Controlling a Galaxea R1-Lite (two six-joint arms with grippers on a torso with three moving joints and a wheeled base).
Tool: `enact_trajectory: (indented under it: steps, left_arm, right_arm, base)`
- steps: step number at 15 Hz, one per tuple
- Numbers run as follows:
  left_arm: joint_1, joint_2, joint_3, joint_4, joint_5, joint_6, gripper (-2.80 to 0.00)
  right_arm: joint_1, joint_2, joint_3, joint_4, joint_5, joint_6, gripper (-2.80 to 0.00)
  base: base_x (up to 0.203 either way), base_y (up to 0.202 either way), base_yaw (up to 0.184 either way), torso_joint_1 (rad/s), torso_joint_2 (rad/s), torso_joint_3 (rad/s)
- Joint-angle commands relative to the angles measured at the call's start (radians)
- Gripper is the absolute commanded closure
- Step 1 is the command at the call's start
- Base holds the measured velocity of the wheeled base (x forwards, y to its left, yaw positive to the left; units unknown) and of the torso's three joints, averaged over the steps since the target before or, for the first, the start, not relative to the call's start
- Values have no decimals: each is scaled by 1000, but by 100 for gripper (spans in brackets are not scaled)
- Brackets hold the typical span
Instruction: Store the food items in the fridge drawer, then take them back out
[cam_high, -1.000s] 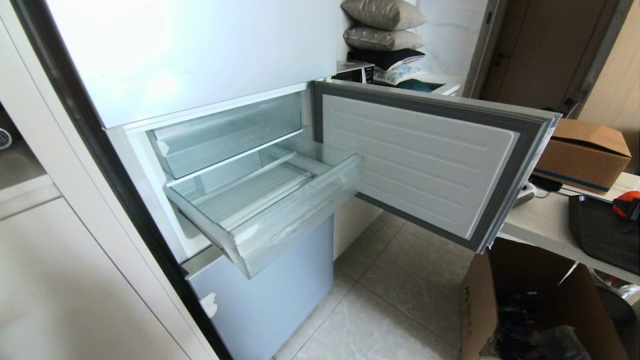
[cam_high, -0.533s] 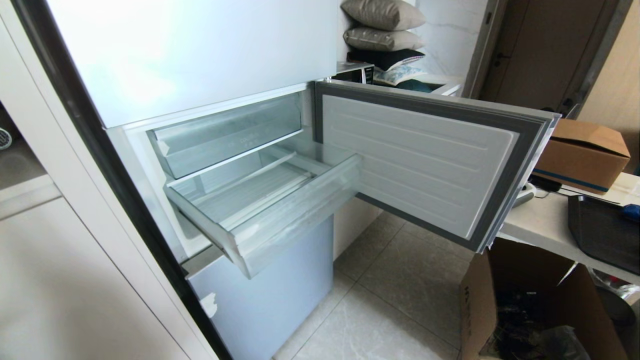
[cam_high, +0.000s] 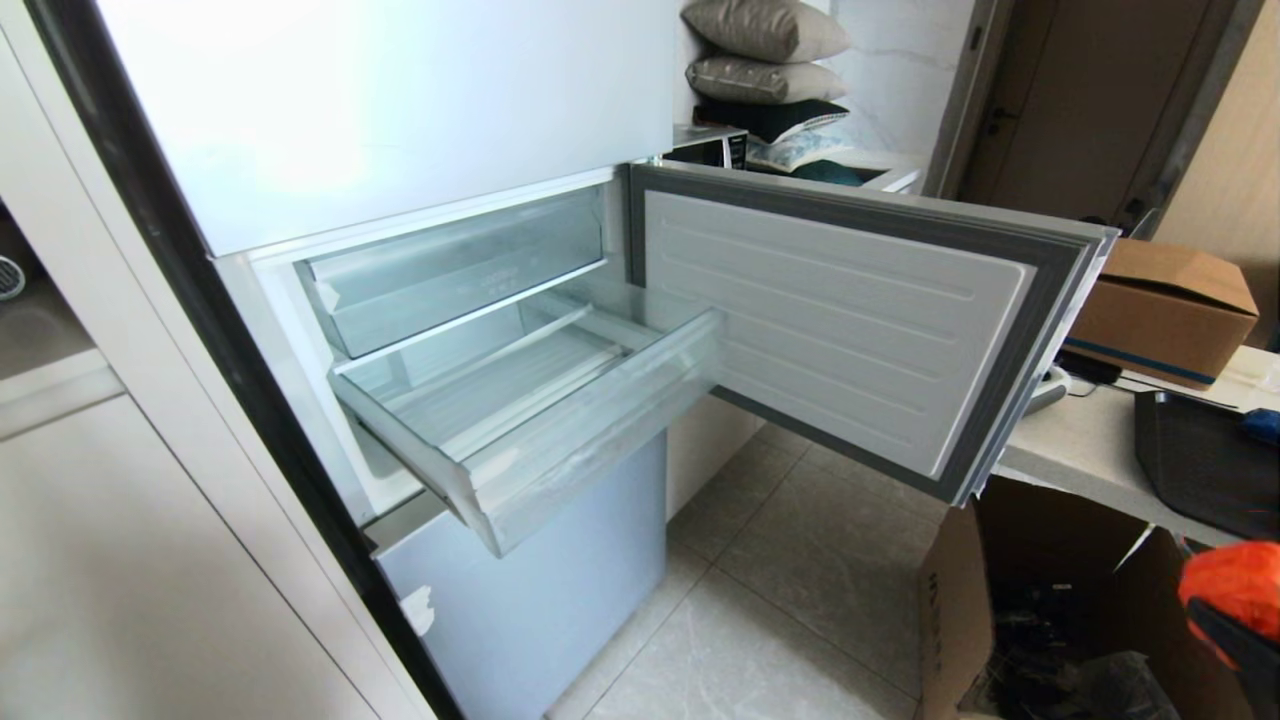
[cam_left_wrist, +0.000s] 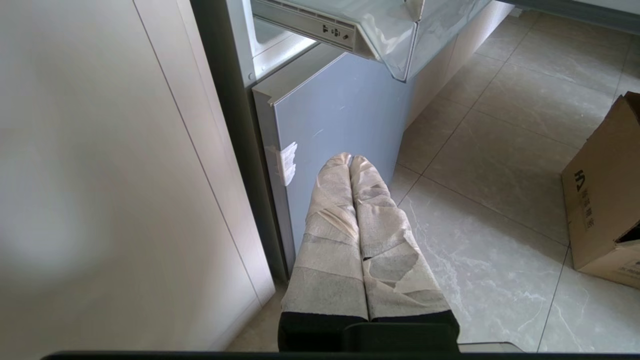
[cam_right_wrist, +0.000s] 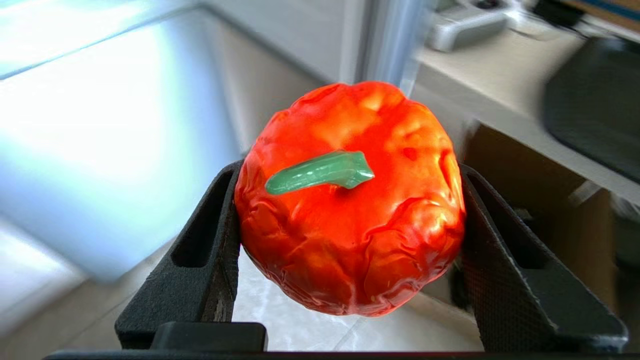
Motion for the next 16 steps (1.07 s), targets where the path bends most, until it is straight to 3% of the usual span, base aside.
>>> enact_trajectory:
  steps: [1,4,7,11,16]
  left_arm:
    - [0,0,0,1,1,0,0]
    - [0,0,0,1,1,0,0]
    - [0,0,0,1,0,0,0]
    - [0,0,0,1,0,0,0]
    - [0,0,0,1,1,0,0]
  right_arm:
    - [100,-283,52,85,-22,-1,0]
    - [176,-530,95,318,-104,2,0]
    - [183,-714,109,378,-140,20,0]
    - [183,-726,113,463,-227,54,0]
    - [183,-726,113,461,-227,60,0]
  base:
    - [0,0,0,0,0,0]
    - [0,0,0,0,0,0]
    - [0,0,0,0,0,0]
    - [0,0,0,0,0,0]
    - [0,0,0,0,0,0]
